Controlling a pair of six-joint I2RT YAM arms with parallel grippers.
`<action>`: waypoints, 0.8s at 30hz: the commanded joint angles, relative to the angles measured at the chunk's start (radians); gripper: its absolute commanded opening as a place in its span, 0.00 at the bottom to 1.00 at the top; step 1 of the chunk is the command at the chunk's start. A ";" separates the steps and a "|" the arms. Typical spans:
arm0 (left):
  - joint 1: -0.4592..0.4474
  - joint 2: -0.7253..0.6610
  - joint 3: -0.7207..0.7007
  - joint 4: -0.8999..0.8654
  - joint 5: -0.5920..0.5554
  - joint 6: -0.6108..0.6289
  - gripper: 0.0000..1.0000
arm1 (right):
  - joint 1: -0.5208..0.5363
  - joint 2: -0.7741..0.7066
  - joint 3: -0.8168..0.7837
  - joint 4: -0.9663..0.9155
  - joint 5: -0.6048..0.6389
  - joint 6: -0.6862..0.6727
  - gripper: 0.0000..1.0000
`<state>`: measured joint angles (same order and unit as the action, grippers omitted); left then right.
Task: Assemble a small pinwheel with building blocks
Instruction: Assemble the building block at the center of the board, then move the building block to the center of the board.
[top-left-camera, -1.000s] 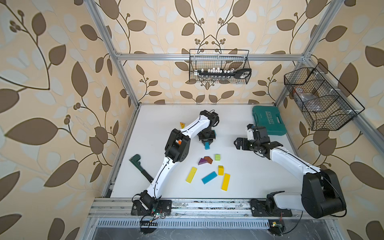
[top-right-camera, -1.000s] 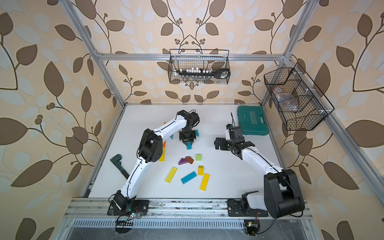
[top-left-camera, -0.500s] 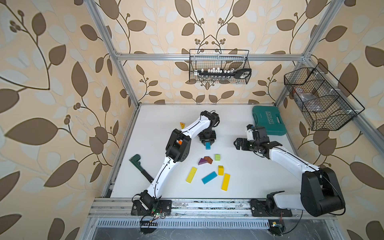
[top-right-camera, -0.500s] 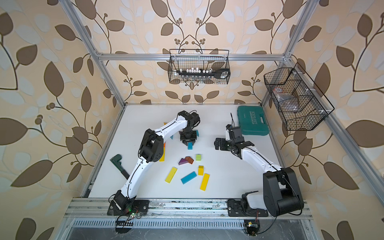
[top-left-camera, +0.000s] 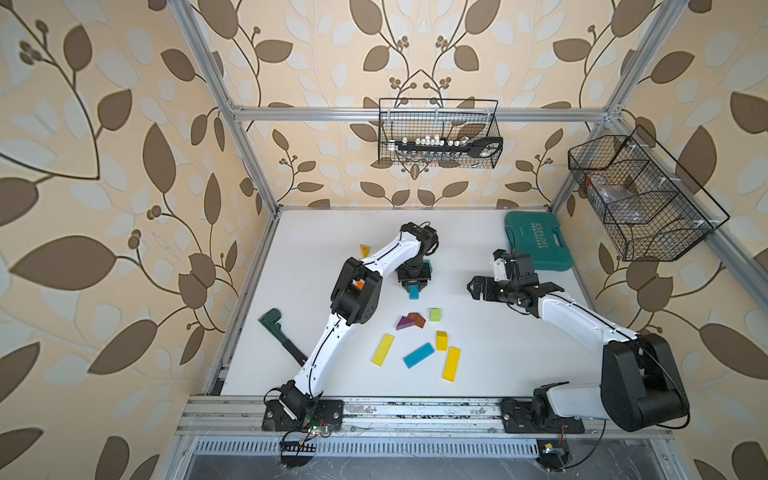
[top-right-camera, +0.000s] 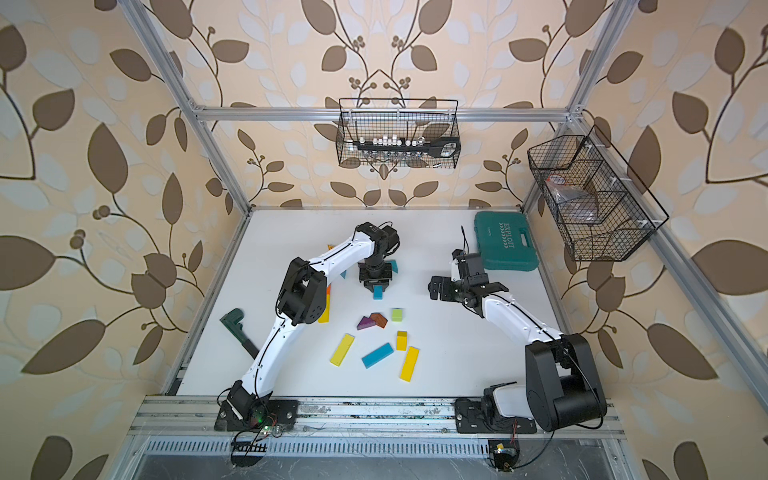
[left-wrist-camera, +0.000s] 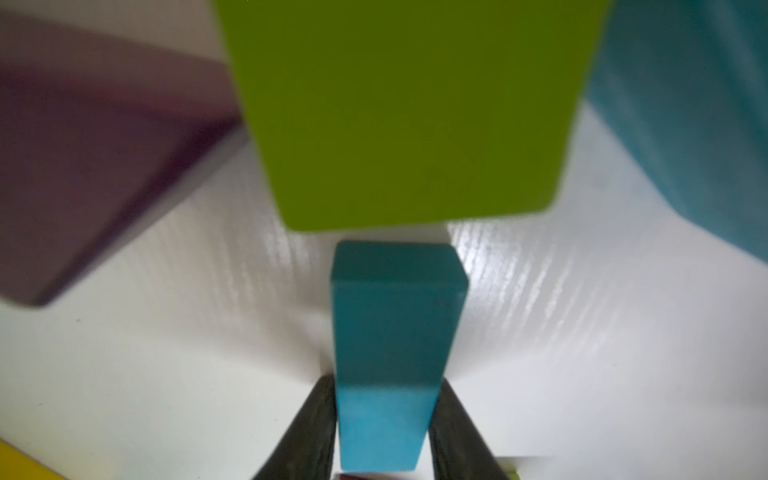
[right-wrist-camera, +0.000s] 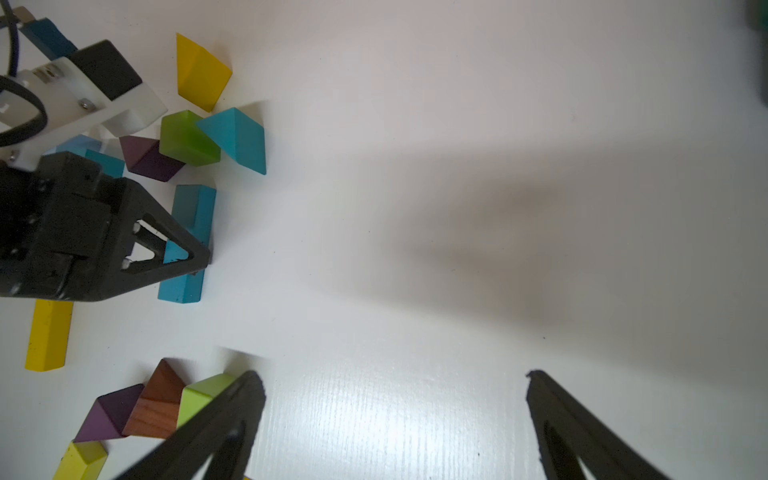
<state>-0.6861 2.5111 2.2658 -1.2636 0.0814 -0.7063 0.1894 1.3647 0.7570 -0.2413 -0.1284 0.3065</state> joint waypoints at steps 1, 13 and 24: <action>0.008 -0.043 0.013 -0.021 -0.011 0.001 0.43 | -0.003 -0.006 -0.009 0.001 -0.009 0.007 1.00; 0.011 -0.065 0.018 -0.037 -0.026 -0.014 0.49 | -0.002 -0.022 -0.009 -0.003 -0.006 0.005 1.00; -0.063 -0.457 -0.427 0.114 -0.036 -0.006 0.71 | 0.010 -0.168 -0.068 -0.061 -0.067 0.047 1.00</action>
<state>-0.7025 2.1891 1.9373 -1.1969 0.0536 -0.7185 0.1905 1.2472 0.7246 -0.2527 -0.1692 0.3302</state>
